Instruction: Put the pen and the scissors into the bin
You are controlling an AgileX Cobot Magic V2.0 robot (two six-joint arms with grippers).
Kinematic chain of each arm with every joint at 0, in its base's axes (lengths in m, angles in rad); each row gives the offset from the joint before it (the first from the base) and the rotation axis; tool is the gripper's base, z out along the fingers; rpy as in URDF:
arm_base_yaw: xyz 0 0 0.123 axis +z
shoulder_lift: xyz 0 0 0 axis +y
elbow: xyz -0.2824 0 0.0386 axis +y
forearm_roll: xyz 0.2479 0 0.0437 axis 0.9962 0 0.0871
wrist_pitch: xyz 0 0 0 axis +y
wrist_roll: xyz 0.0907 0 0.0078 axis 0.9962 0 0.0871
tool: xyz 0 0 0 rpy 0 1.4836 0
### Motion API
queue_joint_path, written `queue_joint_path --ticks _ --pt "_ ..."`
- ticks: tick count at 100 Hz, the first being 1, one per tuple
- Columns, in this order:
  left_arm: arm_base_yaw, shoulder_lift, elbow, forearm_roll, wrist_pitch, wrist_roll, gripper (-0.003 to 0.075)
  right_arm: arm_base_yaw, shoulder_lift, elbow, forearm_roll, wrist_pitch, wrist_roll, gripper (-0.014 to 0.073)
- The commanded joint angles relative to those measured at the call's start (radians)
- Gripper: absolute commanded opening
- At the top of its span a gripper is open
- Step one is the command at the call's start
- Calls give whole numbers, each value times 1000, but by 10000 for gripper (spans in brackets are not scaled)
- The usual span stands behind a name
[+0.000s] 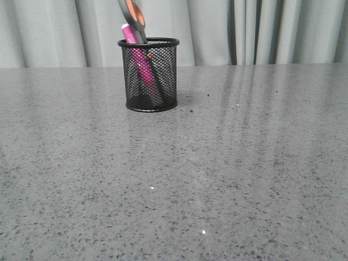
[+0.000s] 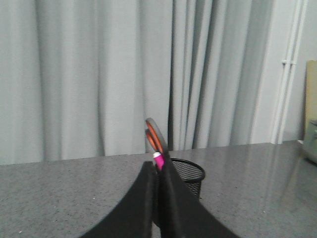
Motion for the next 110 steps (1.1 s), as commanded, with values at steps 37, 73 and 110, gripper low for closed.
queue_joint_path --ticks 37,73,110 --pt "59 6 156 929 -210 -601 -19 -1 -11 -21 -14 -88 -4 -50" --pt "351 -10 304 1406 28 -1312 -19 -1 -11 -21 -14 -88 -4 -50" --pt "483 -161 348 1301 330 -1183 -19 -1 -11 -21 -14 -88 -4 -50"
